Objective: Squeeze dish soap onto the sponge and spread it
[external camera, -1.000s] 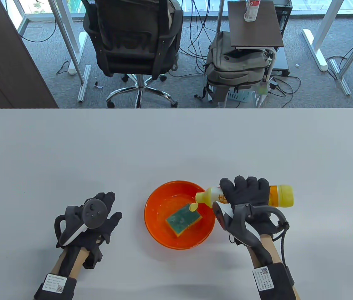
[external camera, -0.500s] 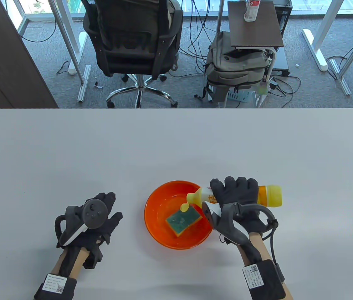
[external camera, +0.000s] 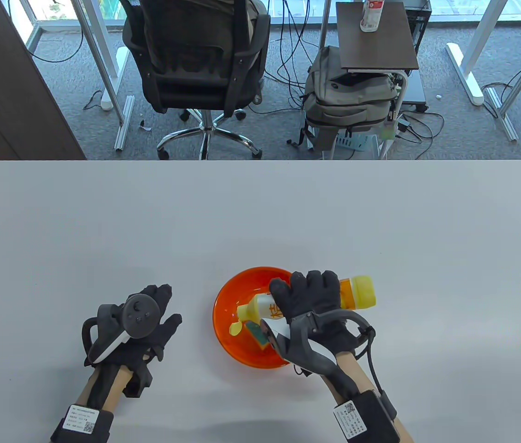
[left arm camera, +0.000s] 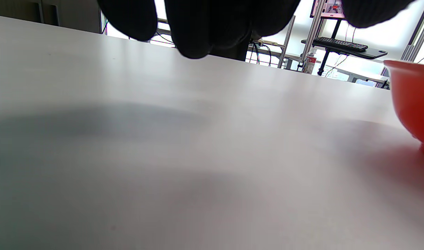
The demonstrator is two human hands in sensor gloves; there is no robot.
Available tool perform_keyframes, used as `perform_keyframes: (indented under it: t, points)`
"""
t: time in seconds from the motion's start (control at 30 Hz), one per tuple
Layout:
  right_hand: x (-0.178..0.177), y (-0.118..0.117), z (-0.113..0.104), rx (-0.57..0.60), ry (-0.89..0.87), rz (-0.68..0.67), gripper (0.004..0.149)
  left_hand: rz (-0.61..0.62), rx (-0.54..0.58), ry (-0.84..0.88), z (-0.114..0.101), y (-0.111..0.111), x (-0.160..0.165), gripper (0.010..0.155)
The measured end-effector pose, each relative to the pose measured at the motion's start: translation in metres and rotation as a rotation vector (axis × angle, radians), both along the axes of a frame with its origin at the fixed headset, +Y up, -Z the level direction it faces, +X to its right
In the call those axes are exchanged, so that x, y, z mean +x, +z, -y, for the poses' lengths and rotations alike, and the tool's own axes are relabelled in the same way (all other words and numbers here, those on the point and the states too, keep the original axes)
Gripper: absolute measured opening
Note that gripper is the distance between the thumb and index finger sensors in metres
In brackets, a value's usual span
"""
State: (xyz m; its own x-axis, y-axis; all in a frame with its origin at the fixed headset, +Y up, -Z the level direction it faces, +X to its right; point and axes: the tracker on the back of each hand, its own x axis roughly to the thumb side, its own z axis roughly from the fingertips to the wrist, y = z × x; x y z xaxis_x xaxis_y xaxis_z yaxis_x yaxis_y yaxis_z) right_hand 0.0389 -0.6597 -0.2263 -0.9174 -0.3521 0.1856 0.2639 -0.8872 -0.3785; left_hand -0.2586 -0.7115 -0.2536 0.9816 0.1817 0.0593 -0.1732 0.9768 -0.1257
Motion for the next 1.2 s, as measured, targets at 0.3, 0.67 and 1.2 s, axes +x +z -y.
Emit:
perform_keyframes:
  t: [0.3, 0.67, 1.2]
  points:
    - [-0.007, 0.013, -0.006, -0.025, -0.035, -0.058, 0.075, -0.001, -0.006, 0.001, 0.001, 0.000, -0.001, 0.072]
    - [0.029, 0.008, -0.011, -0.068, -0.056, 0.037, 0.074, -0.003, -0.015, -0.003, 0.001, 0.000, -0.001, 0.071]
    - [0.089, -0.006, -0.019, -0.092, -0.049, 0.219, 0.074, -0.007, -0.031, -0.009, 0.003, -0.001, -0.001, 0.071]
